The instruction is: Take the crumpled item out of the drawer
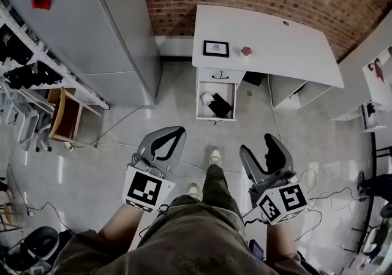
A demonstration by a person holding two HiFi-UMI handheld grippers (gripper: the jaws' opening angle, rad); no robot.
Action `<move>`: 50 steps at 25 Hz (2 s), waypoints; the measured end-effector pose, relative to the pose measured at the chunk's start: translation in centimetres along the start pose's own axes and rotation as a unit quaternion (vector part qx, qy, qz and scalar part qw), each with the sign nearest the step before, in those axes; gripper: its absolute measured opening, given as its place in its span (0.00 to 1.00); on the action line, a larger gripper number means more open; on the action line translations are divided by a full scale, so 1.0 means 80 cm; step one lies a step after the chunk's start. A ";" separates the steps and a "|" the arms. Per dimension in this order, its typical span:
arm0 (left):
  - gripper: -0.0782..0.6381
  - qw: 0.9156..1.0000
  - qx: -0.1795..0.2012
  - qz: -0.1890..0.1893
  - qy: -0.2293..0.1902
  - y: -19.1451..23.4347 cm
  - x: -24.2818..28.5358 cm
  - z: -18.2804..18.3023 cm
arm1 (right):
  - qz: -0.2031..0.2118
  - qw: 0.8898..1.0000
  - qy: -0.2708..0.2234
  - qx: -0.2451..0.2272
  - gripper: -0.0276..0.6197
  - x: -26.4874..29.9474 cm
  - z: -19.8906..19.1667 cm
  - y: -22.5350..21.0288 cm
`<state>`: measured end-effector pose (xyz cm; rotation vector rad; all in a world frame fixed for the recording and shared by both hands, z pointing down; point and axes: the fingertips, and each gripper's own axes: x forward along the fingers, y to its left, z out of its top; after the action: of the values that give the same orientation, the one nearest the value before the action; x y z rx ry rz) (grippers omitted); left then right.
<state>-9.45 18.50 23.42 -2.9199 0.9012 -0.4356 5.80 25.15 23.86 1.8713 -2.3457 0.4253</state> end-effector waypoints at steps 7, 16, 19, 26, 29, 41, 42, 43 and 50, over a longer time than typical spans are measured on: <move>0.11 1.000 -0.008 0.010 0.026 0.042 0.078 -0.008 | 0.017 1.000 0.026 0.007 0.52 0.080 -0.001 -0.058; 0.11 0.996 -0.026 0.029 0.076 0.092 0.209 -0.027 | 0.056 0.996 0.069 0.018 0.52 0.197 0.002 -0.153; 0.11 0.994 -0.032 0.041 0.094 0.105 0.249 -0.033 | 0.077 0.994 0.081 0.016 0.52 0.231 0.004 -0.182; 0.11 0.989 -0.047 0.070 0.122 0.135 0.308 -0.043 | 0.117 0.987 0.108 0.007 0.52 0.297 0.009 -0.224; 0.11 0.987 -0.052 0.075 0.131 0.139 0.323 -0.050 | 0.131 0.984 0.117 0.006 0.52 0.317 0.004 -0.232; 0.11 0.985 -0.046 0.073 0.151 0.150 0.343 -0.056 | 0.142 0.982 0.121 0.021 0.52 0.343 0.000 -0.246; 0.11 0.985 -0.045 0.072 0.151 0.153 0.343 -0.055 | 0.140 0.982 0.122 0.020 0.52 0.345 0.000 -0.247; 0.11 0.985 -0.043 0.070 0.151 0.155 0.344 -0.055 | 0.138 0.982 0.124 0.019 0.52 0.346 -0.001 -0.246; 0.11 0.984 -0.041 0.056 0.161 0.178 0.344 -0.073 | 0.126 0.982 0.140 0.028 0.52 0.369 -0.018 -0.239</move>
<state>2.88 -8.46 33.98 -2.9006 1.1381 -0.9031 17.30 -5.90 35.71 1.4248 -2.3990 0.7342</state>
